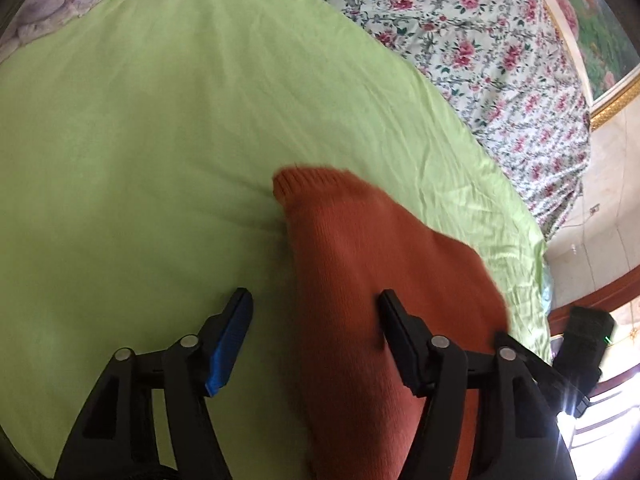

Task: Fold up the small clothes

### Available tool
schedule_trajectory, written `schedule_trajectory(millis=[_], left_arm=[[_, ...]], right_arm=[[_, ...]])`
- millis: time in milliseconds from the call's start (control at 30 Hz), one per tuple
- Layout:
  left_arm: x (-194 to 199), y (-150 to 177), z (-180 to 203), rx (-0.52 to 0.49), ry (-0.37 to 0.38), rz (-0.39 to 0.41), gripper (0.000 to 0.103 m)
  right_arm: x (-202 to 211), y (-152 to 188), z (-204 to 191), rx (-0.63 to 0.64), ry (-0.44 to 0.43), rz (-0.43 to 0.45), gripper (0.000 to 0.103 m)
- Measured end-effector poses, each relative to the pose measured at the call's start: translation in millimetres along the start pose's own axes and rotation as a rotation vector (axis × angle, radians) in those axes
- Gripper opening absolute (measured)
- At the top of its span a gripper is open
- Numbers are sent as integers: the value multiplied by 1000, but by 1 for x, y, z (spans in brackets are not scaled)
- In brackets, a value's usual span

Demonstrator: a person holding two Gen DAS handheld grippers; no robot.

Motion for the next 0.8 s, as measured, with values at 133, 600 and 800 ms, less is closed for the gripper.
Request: schedule_trajectory(millis=[133,600,800], left_arm=[[-10,-19,11,-71,-64,36,36],[31,-28,30,-142,-74,118,21],[94,80,15,-238,-82,146,40]], right_arm=[[36,6,-13,52,26,94,12],[30,22,5,-61,31,42,18],[58,43,-10,-42,-3,55,20]])
Point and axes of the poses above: each gripper's, at about its wrist camera, not at the fingertips, and x roughly against the way its jaws point, z to its right, y to its underside, the point moved 6 cm from there along -x, roughly the way its jaws point, and after that the axes turned 13 degrees about x, right-handed, at the moved point
